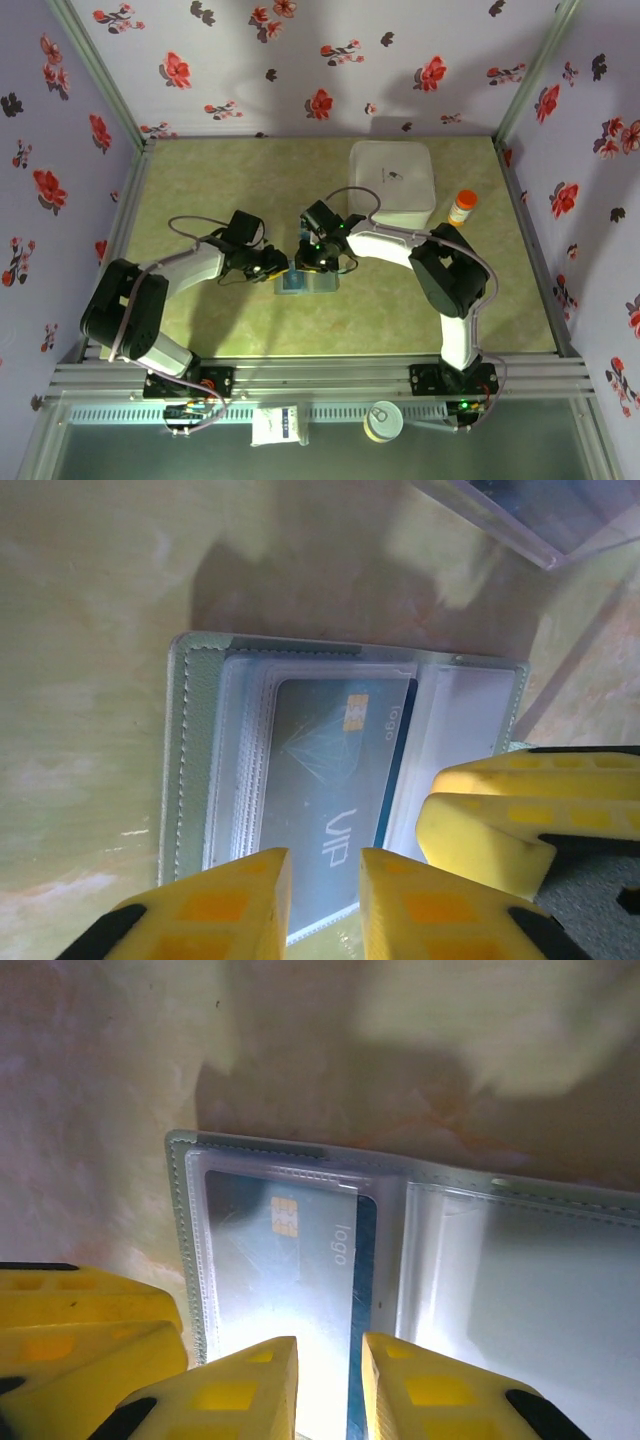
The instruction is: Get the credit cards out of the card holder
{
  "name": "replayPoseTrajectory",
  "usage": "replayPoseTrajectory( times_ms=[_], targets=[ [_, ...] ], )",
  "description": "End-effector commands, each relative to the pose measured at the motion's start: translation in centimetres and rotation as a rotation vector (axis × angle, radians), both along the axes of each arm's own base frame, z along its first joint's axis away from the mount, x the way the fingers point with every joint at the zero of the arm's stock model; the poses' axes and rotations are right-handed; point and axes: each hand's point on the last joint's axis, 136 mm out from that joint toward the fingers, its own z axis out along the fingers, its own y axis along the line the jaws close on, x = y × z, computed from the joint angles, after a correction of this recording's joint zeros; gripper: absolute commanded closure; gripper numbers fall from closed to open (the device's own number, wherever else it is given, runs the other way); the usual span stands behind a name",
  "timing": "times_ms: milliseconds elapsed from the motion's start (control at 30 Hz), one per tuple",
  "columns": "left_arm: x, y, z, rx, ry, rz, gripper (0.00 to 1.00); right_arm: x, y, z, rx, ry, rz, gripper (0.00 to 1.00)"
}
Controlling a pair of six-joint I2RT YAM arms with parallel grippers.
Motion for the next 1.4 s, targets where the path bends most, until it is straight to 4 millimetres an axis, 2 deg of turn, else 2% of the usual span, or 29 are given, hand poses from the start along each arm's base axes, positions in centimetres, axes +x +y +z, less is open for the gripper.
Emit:
replayPoseTrajectory(
  times_ms=[0, 400, 767, 933, 1167, 1367],
  targets=[
    [-0.3, 0.3, -1.1, 0.015, 0.011, -0.020, 0.80, 0.1, 1.1, 0.3, 0.044, 0.016, -0.004, 0.75],
    [-0.8, 1.5, -2.5, 0.086, 0.041, -0.014, 0.90, -0.2, 1.2, -0.7, 0.046, 0.033, -0.008, 0.75],
    [-0.9, 1.7, -2.7, 0.096, 0.046, -0.013, 0.92, -0.6, 0.8, -2.0, 0.030, 0.055, -0.008, 0.76],
    [-0.9, 1.7, -2.8, 0.099, 0.048, -0.012, 0.92, -0.8, 0.0, -2.9, -0.018, 0.058, -0.007, 0.76],
    [-0.9, 1.7, -2.7, 0.101, 0.047, -0.013, 0.91, -0.5, -1.0, -2.5, -0.066, 0.025, -0.007, 0.76],
    [-0.9, 1.7, -2.9, 0.102, 0.051, -0.014, 0.91, -0.3, -0.9, -1.7, -0.059, 0.001, -0.004, 0.76]
  ],
)
